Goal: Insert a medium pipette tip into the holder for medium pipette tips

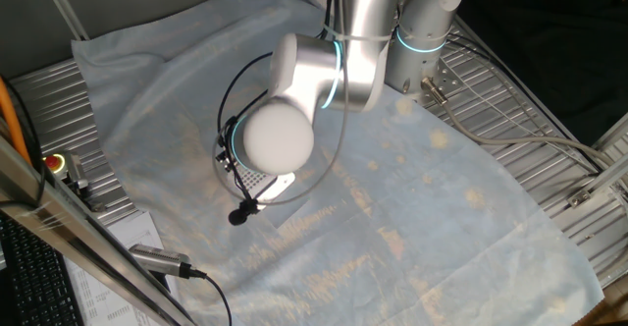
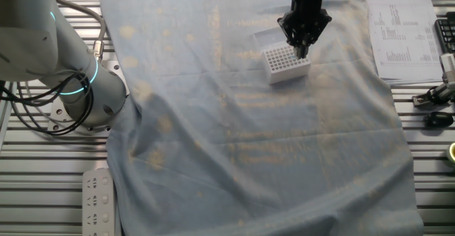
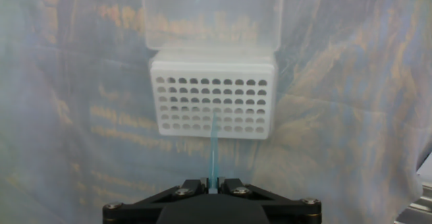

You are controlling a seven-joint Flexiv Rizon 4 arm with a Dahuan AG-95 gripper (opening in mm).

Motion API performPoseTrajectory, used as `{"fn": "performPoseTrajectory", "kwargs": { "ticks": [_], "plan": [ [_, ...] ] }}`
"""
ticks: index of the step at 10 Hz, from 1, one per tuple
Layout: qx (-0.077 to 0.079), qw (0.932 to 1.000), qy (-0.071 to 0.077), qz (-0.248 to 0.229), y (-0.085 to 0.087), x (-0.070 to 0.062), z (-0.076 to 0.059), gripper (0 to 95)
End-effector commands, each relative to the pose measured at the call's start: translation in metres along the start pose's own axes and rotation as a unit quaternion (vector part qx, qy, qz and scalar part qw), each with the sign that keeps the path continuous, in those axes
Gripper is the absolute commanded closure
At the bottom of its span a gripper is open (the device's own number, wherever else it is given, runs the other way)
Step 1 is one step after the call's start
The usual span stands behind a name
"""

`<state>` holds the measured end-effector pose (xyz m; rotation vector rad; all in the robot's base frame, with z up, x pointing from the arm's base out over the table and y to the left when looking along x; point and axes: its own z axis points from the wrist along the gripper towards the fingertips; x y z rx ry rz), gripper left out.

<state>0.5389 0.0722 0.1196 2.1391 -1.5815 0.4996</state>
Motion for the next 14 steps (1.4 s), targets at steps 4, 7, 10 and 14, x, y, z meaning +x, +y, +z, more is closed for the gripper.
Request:
{"fn": "performPoseTrajectory", "kwargs": {
  "ticks": [4,7,10,14],
  "plan": [
    [-0.002,0.9998,0.016,-0.009,-0.0009,-0.0069,-0.0013,95.0],
    [-0.002,0.9998,0.018,-0.01,0.0011,-0.0072,0.0001,95.0],
    [-0.002,0.9996,0.021,-0.017,0.0035,-0.0036,-0.002,95.0],
    [-0.003,0.9993,0.03,-0.02,0.0048,-0.0038,-0.0009,95.0]
  ]
}}
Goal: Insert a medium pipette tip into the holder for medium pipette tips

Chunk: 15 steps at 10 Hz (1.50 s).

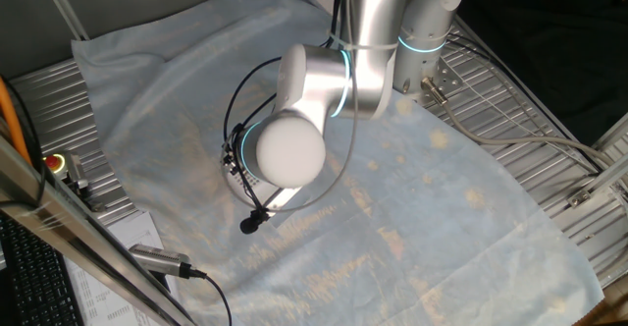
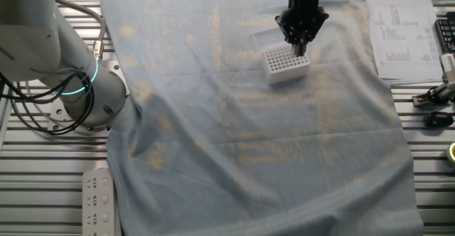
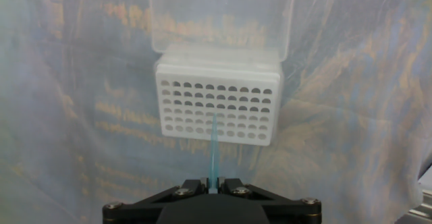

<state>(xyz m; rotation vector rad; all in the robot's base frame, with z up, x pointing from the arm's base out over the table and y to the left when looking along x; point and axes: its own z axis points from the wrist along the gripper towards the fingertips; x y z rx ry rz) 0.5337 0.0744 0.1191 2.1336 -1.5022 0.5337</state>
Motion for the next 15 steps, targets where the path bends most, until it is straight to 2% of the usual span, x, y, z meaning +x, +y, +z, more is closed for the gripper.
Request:
{"fn": "performPoseTrajectory", "kwargs": {
  "ticks": [1,8,12,15],
  "plan": [
    [0.0,1.0,0.004,0.002,0.0014,-0.0006,0.0008,95.0],
    [0.003,0.9999,0.011,0.011,0.0,-0.0001,0.0059,95.0],
    [0.004,0.9997,0.006,0.022,-0.0008,-0.0001,0.0061,95.0],
    [-0.002,0.9998,0.003,0.022,-0.0026,-0.004,0.007,95.0]
  ]
}}
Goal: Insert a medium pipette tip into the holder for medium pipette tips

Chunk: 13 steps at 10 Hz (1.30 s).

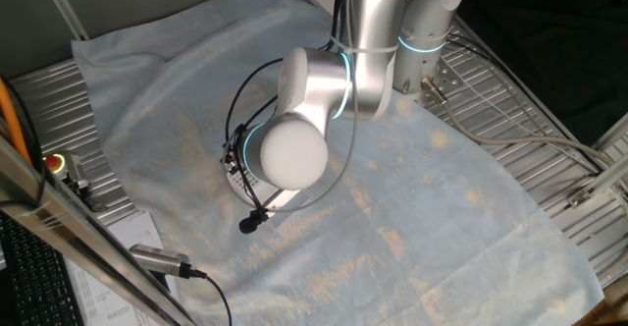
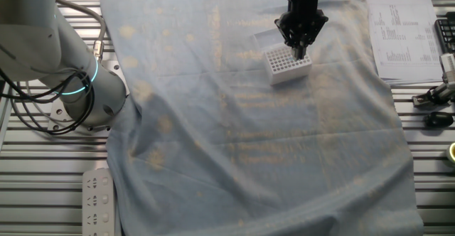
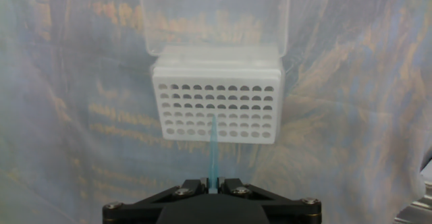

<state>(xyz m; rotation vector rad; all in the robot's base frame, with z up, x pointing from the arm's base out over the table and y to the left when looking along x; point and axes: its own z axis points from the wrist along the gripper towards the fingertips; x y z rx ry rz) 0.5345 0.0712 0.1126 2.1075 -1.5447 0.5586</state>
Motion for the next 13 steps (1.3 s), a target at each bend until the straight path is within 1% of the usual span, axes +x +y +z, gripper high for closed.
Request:
{"fn": "performPoseTrajectory", "kwargs": {
  "ticks": [1,4,6,8,9,10,11,13],
  "plan": [
    [-0.005,1.0,0.0,0.002,-0.002,-0.004,0.0,95.0],
    [-0.009,0.9999,0.003,0.004,-0.004,-0.012,-0.002,95.0],
    [-0.01,0.9999,0.005,0.005,-0.005,-0.019,0.0,95.0],
    [-0.013,0.9999,0.005,0.009,-0.006,-0.022,0.0,95.0],
    [-0.014,0.9999,0.005,0.008,-0.006,-0.023,-0.001,76.0],
    [-0.014,0.9999,0.005,0.007,-0.006,-0.022,-0.001,76.0],
    [-0.014,0.9999,0.005,0.007,-0.006,-0.022,-0.001,57.0],
    [-0.014,0.9999,0.004,0.008,-0.005,-0.021,-0.004,57.0]
  ]
}}
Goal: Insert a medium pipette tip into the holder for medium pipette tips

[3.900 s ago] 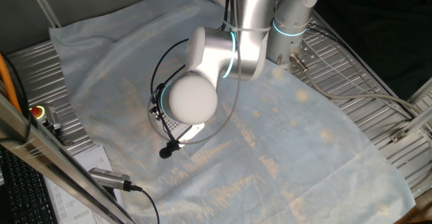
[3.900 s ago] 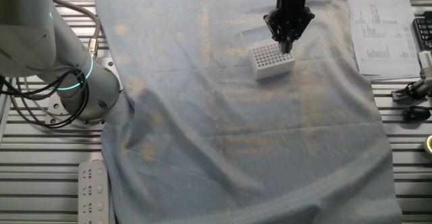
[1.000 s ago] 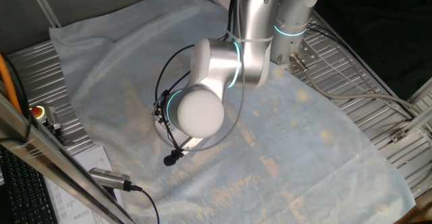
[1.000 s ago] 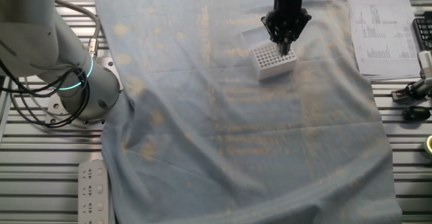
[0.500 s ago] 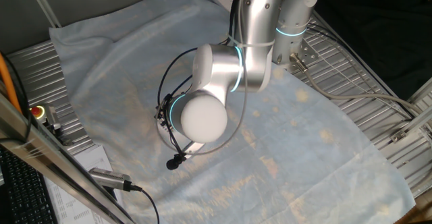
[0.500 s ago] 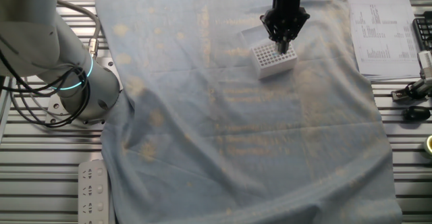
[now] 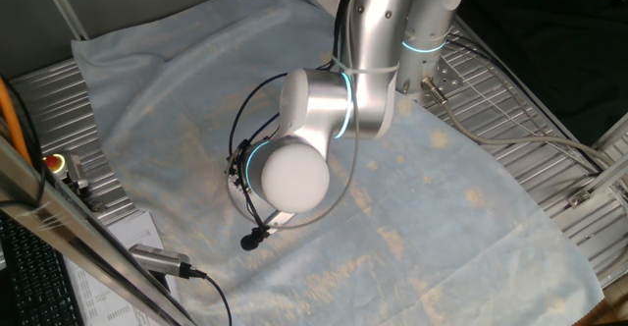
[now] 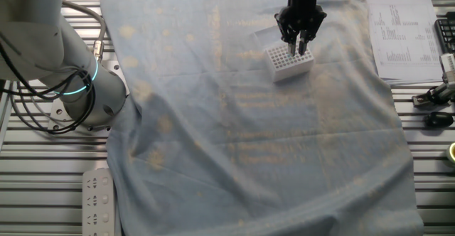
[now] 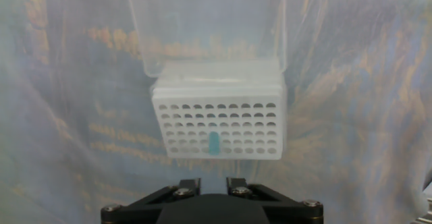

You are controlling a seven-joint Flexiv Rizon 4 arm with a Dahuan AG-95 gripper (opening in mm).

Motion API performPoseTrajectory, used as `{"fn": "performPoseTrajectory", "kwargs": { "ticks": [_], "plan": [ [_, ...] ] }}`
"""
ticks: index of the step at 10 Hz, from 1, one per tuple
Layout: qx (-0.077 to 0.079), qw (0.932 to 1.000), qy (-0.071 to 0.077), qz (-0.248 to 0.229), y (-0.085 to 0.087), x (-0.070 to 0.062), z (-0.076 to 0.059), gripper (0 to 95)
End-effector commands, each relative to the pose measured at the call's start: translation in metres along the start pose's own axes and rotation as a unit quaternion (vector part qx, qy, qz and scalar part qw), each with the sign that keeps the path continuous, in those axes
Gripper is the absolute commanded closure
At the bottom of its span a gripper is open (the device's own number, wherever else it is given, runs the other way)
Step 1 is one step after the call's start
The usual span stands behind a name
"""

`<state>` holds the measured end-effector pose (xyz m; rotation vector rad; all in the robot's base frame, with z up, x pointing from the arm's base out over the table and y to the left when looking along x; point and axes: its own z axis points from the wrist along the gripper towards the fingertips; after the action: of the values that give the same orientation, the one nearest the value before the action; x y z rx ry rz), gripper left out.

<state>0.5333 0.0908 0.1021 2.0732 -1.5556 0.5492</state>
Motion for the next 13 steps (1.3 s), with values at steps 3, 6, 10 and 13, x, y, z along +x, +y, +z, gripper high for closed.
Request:
{"fn": "performPoseTrajectory", "kwargs": {
  "ticks": [3,6,10,13],
  "plan": [
    [0.009,0.999,-0.027,0.036,0.007,0.018,-0.006,57.0],
    [0.016,0.9955,-0.07,0.061,0.011,0.05,-0.006,57.0],
    [-0.019,0.9616,-0.166,0.218,0.007,0.079,-0.014,76.0],
    [-0.065,0.8945,-0.224,0.381,0.011,0.09,-0.014,76.0]
  ]
}}
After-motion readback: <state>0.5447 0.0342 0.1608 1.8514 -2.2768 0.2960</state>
